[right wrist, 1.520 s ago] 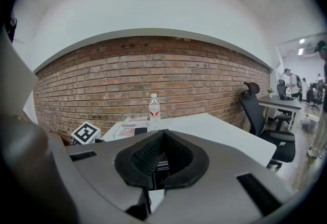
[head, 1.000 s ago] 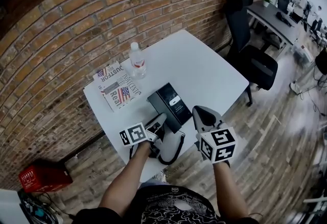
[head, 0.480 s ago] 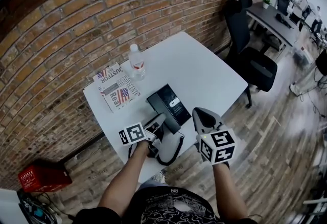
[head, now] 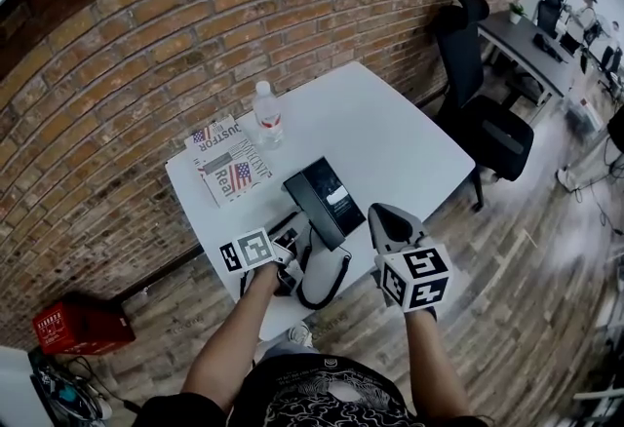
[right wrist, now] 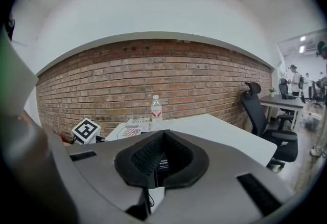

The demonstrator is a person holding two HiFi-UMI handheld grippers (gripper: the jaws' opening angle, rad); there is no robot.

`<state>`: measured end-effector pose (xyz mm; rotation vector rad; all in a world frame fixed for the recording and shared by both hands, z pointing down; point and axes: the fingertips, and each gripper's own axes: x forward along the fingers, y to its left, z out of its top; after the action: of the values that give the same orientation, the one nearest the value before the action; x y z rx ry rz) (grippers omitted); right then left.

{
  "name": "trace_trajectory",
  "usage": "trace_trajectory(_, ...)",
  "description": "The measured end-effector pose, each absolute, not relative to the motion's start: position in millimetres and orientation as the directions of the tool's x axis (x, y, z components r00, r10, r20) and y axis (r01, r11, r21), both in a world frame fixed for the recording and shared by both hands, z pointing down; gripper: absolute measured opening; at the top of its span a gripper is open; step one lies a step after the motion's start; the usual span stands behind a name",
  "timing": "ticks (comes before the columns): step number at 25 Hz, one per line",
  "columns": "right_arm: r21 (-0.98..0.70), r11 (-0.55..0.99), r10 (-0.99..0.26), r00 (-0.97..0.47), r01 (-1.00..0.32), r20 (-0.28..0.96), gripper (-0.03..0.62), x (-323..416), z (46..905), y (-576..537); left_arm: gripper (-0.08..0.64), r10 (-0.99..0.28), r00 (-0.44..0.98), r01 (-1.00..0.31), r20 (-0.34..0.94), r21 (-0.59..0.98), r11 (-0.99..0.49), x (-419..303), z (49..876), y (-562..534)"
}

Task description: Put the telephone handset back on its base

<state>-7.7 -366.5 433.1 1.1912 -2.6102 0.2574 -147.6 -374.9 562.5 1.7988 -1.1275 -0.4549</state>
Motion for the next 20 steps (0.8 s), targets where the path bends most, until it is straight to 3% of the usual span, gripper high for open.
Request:
trace_trajectory(10, -0.040, 0.666, -0.709, -0.648, -0.745, 0.278, 0.002, -2, 415, -355, 0.132, -0.898, 0.383, -0.777, 0.217, 0.602, -0.186, -175, 493, -363)
trace_trajectory(20, -0.022, 0.678, -0.711, -0.663, -0.735, 0.234, 0.002, 7, 392, -340, 0.121, -0.923, 0.332, -0.910, 0.192, 0.322, -0.260, -169, 412, -330)
